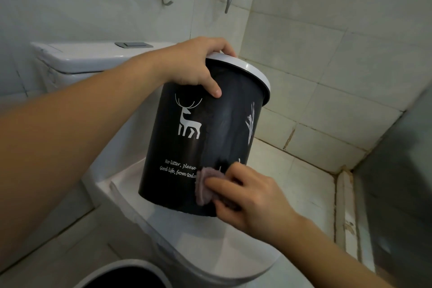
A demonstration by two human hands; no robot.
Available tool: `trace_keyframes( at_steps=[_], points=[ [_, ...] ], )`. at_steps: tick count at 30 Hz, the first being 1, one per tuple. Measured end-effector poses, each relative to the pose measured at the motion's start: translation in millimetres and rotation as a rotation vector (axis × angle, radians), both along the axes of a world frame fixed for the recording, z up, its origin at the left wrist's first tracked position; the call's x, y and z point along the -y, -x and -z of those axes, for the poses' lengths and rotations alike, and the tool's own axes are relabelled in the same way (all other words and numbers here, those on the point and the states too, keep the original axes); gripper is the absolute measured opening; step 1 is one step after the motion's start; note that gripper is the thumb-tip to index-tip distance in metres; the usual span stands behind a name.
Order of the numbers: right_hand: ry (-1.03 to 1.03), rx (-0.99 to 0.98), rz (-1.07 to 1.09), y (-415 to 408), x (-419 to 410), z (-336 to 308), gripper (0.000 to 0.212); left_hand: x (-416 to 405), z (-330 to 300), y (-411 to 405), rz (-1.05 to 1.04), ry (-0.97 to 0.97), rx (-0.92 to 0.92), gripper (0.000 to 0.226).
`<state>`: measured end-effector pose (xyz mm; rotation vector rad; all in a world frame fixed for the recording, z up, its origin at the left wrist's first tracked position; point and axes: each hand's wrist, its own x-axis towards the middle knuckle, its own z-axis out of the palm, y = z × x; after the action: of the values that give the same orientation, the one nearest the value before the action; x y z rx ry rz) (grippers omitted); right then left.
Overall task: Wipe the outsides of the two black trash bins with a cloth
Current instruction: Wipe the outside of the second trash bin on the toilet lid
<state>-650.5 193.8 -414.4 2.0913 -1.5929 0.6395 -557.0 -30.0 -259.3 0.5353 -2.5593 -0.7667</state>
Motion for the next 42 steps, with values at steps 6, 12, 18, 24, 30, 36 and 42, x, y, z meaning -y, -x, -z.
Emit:
trace_keyframes(
  at_steps=[6,12,18,24,30,36,42],
  points=[
    [0.126,0.11,0.145,8,17,-18,0.026,1,2,-1,-0.012,-0.003,-0.013,0.067],
    [0.014,0.029,0.021,-1,7,-3,0.024,5,2,-3,-0.005,-0.02,-0.02,0.066],
    [-0.019,-0.037,-0.058,4,-2,9,0.022,7,2,-4,0.013,-0.036,-0.02,0.066],
    [0.112,0.156,0.123,17,14,-9,0.03,8,3,-3,0.02,-0.037,-0.027,0.066],
    [-0.04,-0.019,-0.078,12,-4,11,0.023,8,3,-2,0.024,-0.047,-0.037,0.066],
    [0.077,0.055,0.006,21,8,-3,0.025,8,3,-6,0.022,-0.052,-0.04,0.067],
    [0.093,0.146,0.055,22,16,-11,0.029,8,2,-7,0.017,-0.059,-0.041,0.066]
  ],
)
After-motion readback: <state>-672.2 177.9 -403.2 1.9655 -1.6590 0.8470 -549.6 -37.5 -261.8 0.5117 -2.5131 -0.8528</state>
